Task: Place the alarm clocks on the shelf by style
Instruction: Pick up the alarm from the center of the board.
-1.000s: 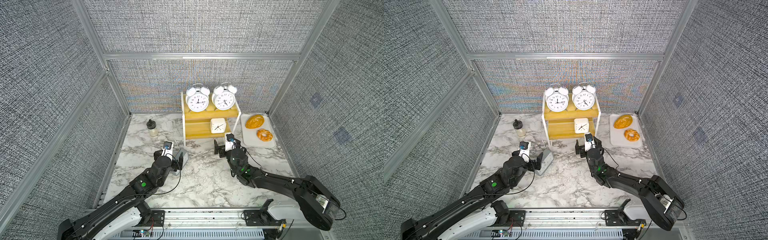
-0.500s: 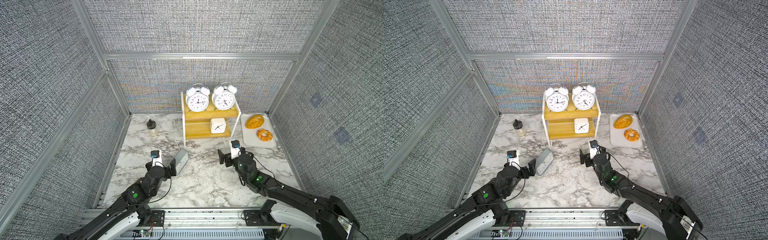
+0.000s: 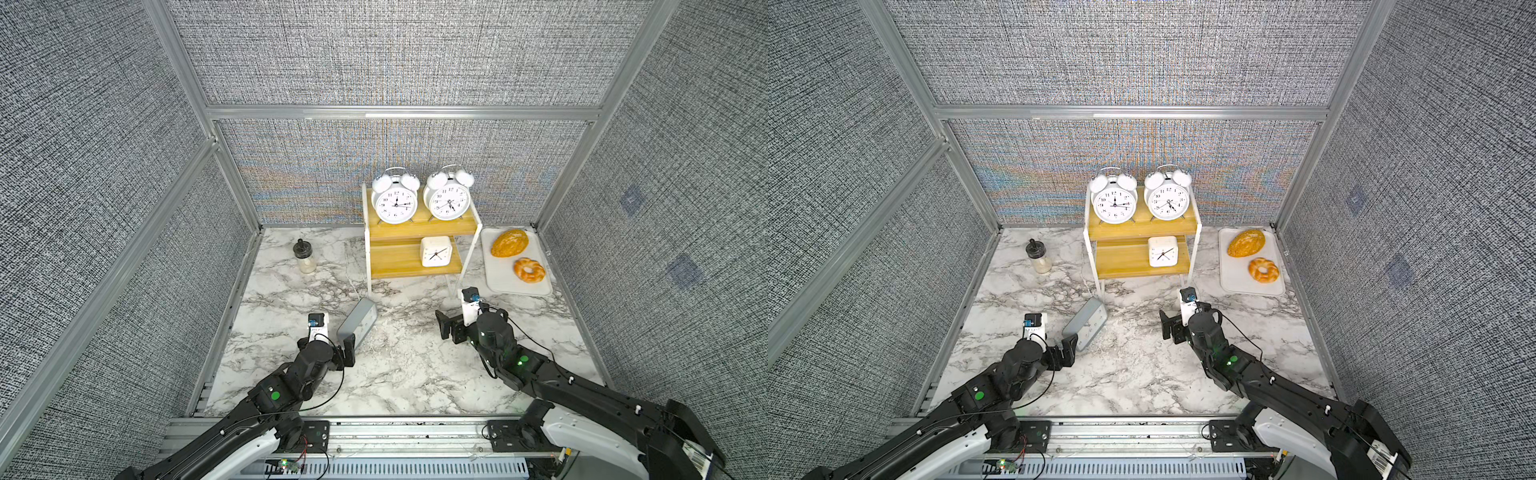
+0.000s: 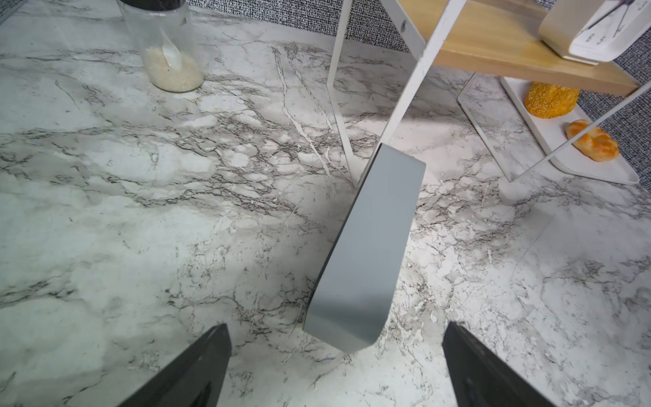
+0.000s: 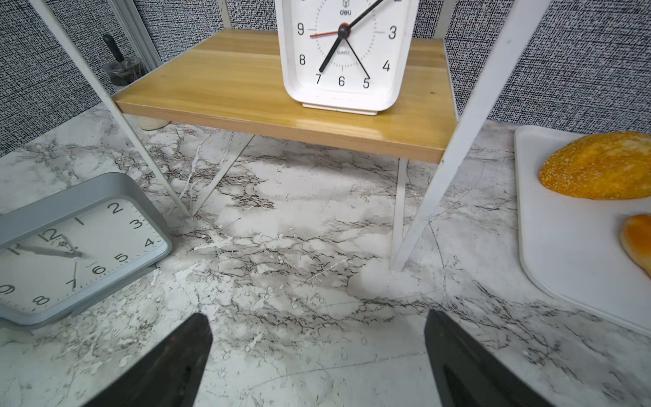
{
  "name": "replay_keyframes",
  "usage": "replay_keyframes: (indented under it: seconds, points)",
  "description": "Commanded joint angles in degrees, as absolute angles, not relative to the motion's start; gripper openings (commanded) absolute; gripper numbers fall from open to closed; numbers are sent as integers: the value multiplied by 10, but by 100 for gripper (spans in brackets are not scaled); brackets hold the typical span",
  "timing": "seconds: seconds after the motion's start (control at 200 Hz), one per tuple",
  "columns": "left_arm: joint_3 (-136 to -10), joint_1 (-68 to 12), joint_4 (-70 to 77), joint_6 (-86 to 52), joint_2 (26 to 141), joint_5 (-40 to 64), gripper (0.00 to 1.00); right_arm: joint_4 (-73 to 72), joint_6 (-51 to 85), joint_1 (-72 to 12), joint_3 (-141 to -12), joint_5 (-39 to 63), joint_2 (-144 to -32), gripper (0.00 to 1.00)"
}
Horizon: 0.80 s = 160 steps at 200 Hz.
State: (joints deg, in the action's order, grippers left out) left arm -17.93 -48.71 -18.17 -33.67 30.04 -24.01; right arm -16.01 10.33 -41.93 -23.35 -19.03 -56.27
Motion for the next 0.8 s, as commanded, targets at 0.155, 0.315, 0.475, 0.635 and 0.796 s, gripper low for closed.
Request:
replay_keyframes:
  seconds: [0.155,0.315,0.475,0.635,0.796]
  points:
    - [-168,-483,-110,-285,355,-243,100,-162,111,-417,-234,-177,-571,99]
    - [-167,-478,-79,-251,387,-224,95,-161,113,-415,-234,-175,-574,99]
    - [-169,-475,-65,-233,403,-213,75,-162,115,-414,-234,-172,-579,99]
    - [-165,-473,-59,-229,398,-207,71,-162,117,-414,-234,-172,-583,99]
    - [-162,-472,-54,-218,393,-190,62,-160,116,-413,-234,-171,-585,99]
